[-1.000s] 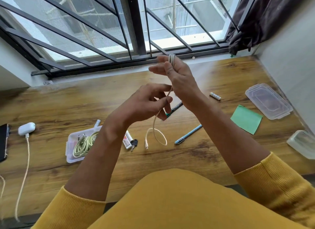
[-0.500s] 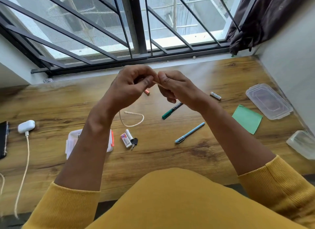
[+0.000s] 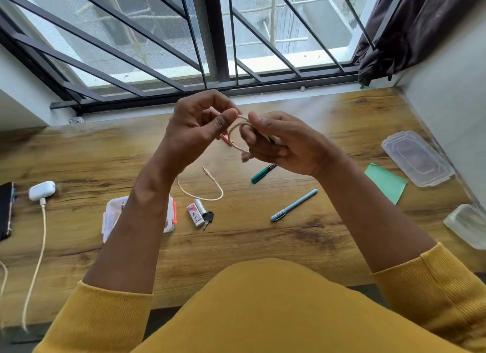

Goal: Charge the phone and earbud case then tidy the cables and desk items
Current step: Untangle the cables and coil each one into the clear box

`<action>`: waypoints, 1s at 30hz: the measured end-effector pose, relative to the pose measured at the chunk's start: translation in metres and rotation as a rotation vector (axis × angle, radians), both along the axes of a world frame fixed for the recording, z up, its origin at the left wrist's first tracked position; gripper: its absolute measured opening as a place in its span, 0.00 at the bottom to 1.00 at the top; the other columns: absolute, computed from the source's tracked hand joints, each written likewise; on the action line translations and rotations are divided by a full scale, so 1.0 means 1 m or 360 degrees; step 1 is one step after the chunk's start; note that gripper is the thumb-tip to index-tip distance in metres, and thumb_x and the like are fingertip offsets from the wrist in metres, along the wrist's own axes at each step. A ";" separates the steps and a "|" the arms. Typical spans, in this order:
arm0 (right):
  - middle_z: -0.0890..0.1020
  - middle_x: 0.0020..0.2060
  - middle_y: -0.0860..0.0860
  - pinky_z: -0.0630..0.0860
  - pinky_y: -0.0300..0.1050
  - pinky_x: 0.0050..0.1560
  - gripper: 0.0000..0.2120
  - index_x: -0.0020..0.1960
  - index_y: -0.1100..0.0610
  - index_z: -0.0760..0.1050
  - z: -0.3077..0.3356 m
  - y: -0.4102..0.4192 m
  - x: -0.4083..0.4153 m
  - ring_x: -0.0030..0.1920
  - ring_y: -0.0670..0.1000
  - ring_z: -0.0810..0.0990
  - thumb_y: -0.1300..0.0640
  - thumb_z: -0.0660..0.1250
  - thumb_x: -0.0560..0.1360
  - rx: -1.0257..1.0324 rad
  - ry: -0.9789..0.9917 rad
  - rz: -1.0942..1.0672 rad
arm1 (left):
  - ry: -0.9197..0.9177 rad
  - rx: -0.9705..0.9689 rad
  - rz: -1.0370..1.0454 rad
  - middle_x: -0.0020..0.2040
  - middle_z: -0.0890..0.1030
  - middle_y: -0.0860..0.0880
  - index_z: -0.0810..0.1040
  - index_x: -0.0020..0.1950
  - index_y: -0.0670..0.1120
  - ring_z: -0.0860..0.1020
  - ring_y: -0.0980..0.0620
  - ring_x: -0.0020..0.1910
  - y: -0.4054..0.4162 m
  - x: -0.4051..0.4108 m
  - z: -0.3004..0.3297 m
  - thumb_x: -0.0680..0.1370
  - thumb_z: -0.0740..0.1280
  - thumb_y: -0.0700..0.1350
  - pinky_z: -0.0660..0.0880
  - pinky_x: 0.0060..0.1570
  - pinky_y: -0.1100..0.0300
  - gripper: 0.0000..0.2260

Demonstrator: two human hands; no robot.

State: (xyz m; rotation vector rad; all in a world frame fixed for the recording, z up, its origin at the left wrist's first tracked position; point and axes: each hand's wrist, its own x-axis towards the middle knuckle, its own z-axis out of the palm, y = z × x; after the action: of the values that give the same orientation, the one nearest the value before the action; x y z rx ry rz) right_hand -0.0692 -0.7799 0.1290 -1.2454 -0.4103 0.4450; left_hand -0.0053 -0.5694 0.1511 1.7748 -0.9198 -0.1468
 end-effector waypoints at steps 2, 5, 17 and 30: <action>0.60 0.26 0.52 0.77 0.36 0.41 0.19 0.48 0.62 0.73 0.000 0.002 0.000 0.25 0.46 0.62 0.56 0.48 0.89 0.0133 0.0042 -0.0037 | -0.0011 -0.0027 0.0059 0.42 0.80 0.48 0.80 0.57 0.37 0.78 0.54 0.37 -0.002 -0.002 -0.002 0.84 0.68 0.36 0.76 0.38 0.57 0.04; 0.67 0.25 0.50 0.74 0.37 0.35 0.17 0.49 0.61 0.72 -0.001 0.006 0.001 0.25 0.46 0.66 0.56 0.49 0.88 0.0200 0.0013 -0.0093 | -0.0090 -0.0049 0.0243 0.44 0.82 0.43 0.81 0.57 0.38 0.81 0.53 0.37 -0.009 -0.006 -0.005 0.84 0.69 0.38 0.78 0.36 0.58 0.05; 0.82 0.34 0.54 0.76 0.57 0.56 0.19 0.52 0.61 0.72 0.008 0.010 0.003 0.42 0.57 0.85 0.56 0.45 0.89 0.0249 -0.0050 -0.0277 | -0.0265 -0.0038 0.0677 0.44 0.87 0.53 0.87 0.53 0.47 0.86 0.54 0.39 -0.024 -0.011 -0.003 0.83 0.71 0.48 0.83 0.38 0.55 0.06; 0.82 0.39 0.57 0.76 0.56 0.58 0.16 0.57 0.63 0.71 0.003 0.014 0.009 0.45 0.56 0.83 0.61 0.45 0.88 0.0408 -0.0042 -0.0258 | -0.0161 0.0043 0.0838 0.39 0.84 0.58 0.86 0.52 0.46 0.84 0.62 0.36 -0.034 -0.017 0.004 0.83 0.71 0.46 0.76 0.30 0.70 0.05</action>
State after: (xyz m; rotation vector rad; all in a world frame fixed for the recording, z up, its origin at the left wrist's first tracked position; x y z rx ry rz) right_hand -0.0603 -0.7661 0.1317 -1.0270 -0.3729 0.2293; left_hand -0.0225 -0.6033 0.1549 2.0027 -0.4940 0.2724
